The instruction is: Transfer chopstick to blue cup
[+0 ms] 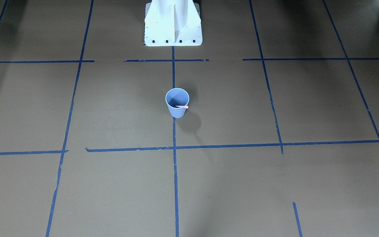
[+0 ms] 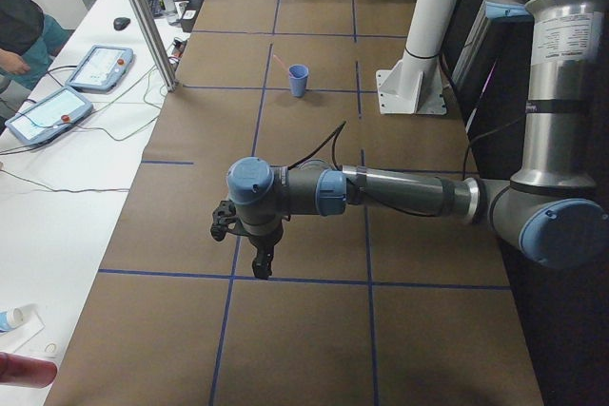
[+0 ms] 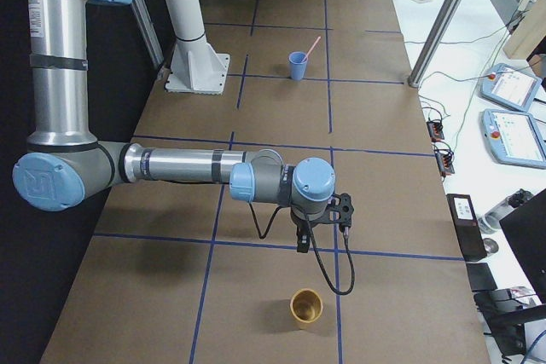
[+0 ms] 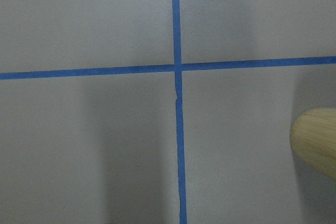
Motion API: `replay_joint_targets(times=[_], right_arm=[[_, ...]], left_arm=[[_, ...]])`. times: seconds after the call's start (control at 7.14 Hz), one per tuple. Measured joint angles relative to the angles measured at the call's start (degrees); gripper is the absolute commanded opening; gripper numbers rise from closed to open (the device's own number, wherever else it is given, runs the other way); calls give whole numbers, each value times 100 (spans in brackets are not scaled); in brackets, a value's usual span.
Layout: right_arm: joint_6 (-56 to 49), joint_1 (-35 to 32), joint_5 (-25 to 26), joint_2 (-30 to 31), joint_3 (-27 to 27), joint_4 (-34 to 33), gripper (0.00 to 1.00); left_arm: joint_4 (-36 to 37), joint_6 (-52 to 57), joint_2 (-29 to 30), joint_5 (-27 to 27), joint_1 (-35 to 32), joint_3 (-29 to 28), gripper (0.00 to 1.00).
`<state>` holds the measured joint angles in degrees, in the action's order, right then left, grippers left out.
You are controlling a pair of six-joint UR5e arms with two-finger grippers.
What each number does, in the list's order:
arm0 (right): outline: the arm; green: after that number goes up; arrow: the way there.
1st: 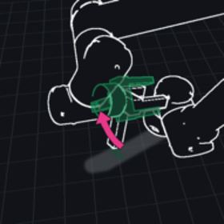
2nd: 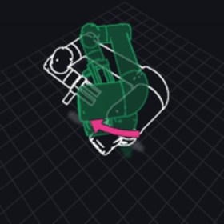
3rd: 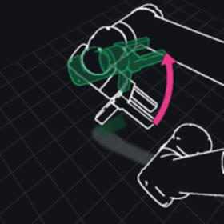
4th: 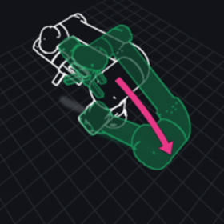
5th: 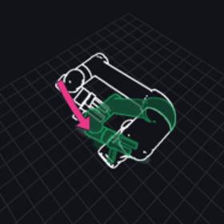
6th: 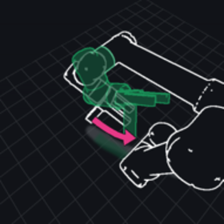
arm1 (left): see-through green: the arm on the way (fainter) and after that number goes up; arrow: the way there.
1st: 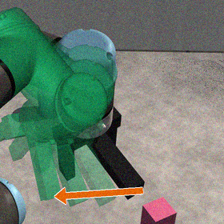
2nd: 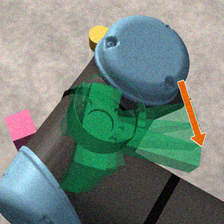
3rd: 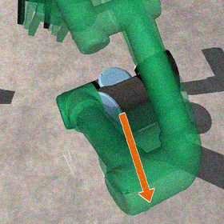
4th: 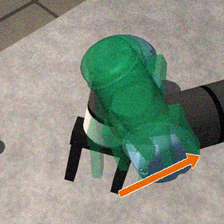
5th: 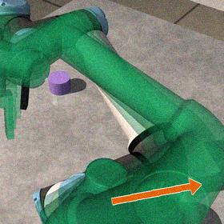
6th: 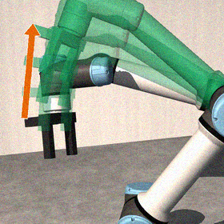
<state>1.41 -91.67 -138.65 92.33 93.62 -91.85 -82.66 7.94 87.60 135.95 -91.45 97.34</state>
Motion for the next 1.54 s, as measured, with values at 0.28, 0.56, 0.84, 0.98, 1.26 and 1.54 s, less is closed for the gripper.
replay_joint_targets(times=[0.28, 0.56, 0.84, 0.98, 1.26, 1.54], right_arm=[[7, 0, 9, -4, 5, 3, 100], [8, 0, 17, -10, 3, 26, 100], [8, 0, 28, -13, 0, 40, 100], [8, 0, 35, -13, -1, 45, 100], [8, 0, 46, -13, -1, 52, 100], [8, 0, 48, -19, -1, 53, 100]], left_arm=[[-12, 11, -133, 158, -230, -53, 100], [-13, 7, -187, 182, -272, -69, 100], [-14, 12, -202, 180, -271, -75, 100], [-14, 14, -201, 178, -270, -80, 100], [-14, 15, -200, 178, -269, -83, 100], [-14, 11, -199, 175, -268, -84, 100]])
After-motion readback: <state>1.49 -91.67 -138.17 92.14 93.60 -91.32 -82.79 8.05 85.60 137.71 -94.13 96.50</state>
